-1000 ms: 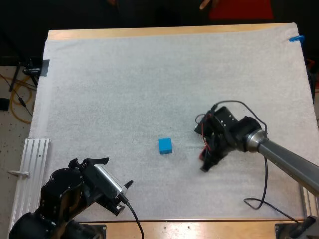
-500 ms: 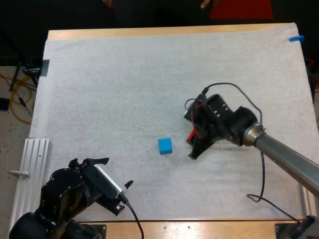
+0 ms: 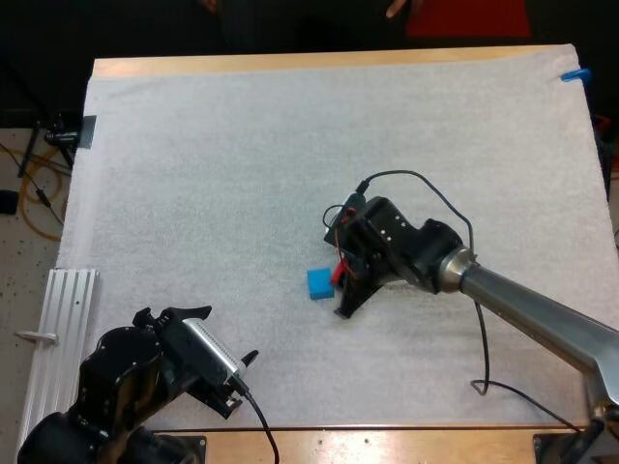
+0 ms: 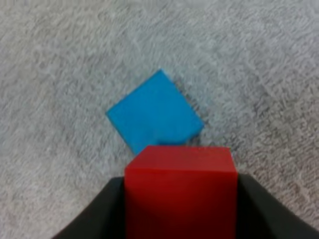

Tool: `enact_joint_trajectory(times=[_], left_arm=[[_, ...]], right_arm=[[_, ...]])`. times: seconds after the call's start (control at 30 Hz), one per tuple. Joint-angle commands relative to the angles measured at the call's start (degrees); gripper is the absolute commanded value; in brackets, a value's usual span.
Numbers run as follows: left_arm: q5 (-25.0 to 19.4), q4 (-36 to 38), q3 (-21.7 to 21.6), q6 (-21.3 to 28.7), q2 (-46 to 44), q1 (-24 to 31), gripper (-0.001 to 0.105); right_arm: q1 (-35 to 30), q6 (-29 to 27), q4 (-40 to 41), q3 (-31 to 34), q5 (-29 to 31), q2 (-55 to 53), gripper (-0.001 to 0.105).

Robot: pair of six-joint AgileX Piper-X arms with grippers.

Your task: Stack red cube on blue cube

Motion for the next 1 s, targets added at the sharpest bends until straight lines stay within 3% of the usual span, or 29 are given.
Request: enact_joint_trajectory(times=[0.0, 0.3, 0.77, 0.83, 0.9, 0.97], left_arm=[[0.35, -0.05, -0.34, 0.34, -0.09, -0.26, 0.076], [0.35, -0.05, -0.34, 0.34, -0.09, -0.26, 0.076], [0.35, -0.05, -0.34, 0.34, -0.09, -0.26, 0.076], [0.35, -0.05, -0.34, 0.34, -0.09, -0.26, 0.076], [0.35, -0.05, -0.34, 0.34, -0.09, -0.26, 0.076], [0.35, -0.05, -0.34, 0.34, -0.09, -0.26, 0.076]], right_arm=[[-0.07, 0.11, -0.73, -1.24, -0.93, 0.32, 0.013], [0.07, 0.38, -0.64, -3.72, -4.95, 2.51, 0.013], [1.54, 0.38, -0.64, -3.72, -3.55, 3.7, 0.015], [1.54, 0.38, -0.64, -3.72, -3.43, 3.7, 0.025], [1.54, 0.38, -0.64, -3.72, -1.97, 3.7, 0.047], [1.54, 0.38, -0.64, -3.72, -0.88, 3.7, 0.06]])
